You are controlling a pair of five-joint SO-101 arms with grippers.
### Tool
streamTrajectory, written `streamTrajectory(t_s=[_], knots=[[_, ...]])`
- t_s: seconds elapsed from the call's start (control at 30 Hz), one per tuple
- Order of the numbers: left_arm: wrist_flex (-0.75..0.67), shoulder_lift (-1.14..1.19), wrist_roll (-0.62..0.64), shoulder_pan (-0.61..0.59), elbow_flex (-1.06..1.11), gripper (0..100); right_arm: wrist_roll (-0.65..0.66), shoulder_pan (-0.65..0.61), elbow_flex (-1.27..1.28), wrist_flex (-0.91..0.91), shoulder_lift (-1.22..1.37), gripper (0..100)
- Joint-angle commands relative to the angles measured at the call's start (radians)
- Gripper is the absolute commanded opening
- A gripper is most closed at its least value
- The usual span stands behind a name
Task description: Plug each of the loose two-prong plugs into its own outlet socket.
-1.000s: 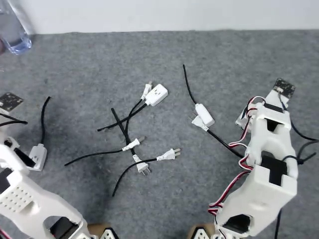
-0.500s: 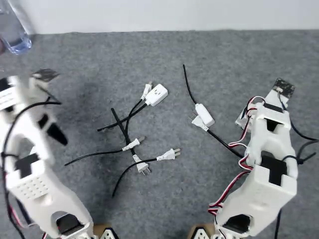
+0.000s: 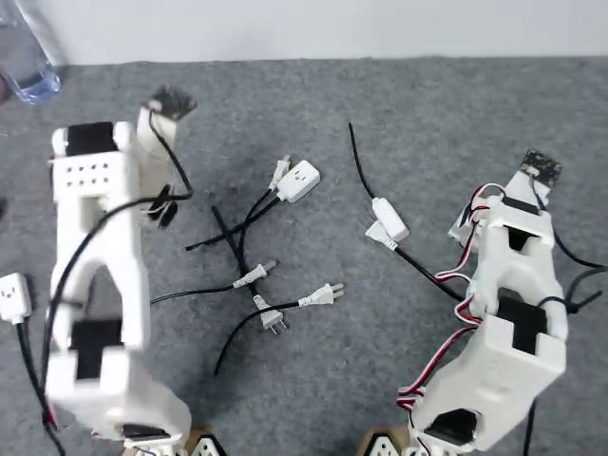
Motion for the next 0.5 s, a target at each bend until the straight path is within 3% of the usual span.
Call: streamTrajectory(t_s=[0.0,0.17,0.47], knots=[[0.031,-0.292,0.097,0.020,-0.022,12,0.011,-0.004,-0.049,0.012,-0.012,42.4],[0.008,-0.496,0.233,-0.011,0.084,12,0.072,-0.008,-0.051,0.030,-0.016,42.4],[-0.245,-0.842,0.354,-0.028,0.483,12,0.072,-0.012,-0.078,0.067,-0.008,42.4]])
